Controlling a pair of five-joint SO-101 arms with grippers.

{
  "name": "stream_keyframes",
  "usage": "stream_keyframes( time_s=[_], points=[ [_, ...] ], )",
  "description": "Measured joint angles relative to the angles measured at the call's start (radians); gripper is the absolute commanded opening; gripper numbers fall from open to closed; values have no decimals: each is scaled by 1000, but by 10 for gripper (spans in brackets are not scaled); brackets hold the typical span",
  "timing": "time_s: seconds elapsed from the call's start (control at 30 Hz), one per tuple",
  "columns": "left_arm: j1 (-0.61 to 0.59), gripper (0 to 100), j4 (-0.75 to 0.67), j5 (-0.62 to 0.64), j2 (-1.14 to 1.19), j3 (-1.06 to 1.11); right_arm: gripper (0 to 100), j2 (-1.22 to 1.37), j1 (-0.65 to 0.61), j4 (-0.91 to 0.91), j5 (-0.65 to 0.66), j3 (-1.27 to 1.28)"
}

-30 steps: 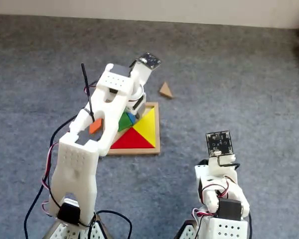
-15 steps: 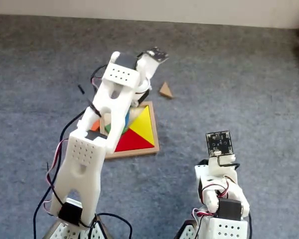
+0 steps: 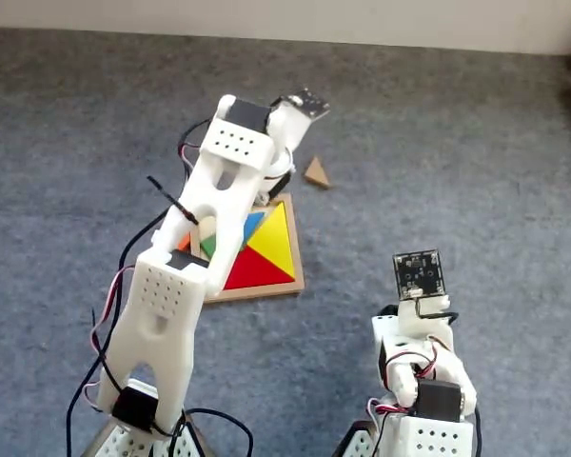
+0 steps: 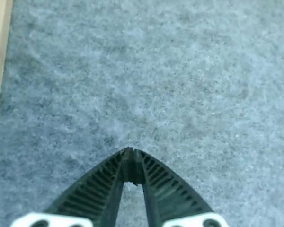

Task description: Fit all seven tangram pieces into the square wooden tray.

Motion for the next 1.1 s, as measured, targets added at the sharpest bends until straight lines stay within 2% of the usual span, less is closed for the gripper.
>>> stream_keyframes(
  time_s=[0.1, 0.3, 0.5, 0.77, 1.1],
  points=[
    [-5, 204, 0, 5, 0, 58, 5, 0, 0, 0, 0, 0],
    [-81, 193, 0, 61, 0, 95, 5, 0, 0, 0, 0, 0],
    [-87, 193, -5, 64, 0, 172, 5, 0, 0, 0, 0, 0],
    [-89, 193, -123, 66, -11, 285, 5, 0, 0, 0, 0, 0],
    [-84, 192, -199, 66, -5, 293, 5, 0, 0, 0, 0, 0]
  ],
)
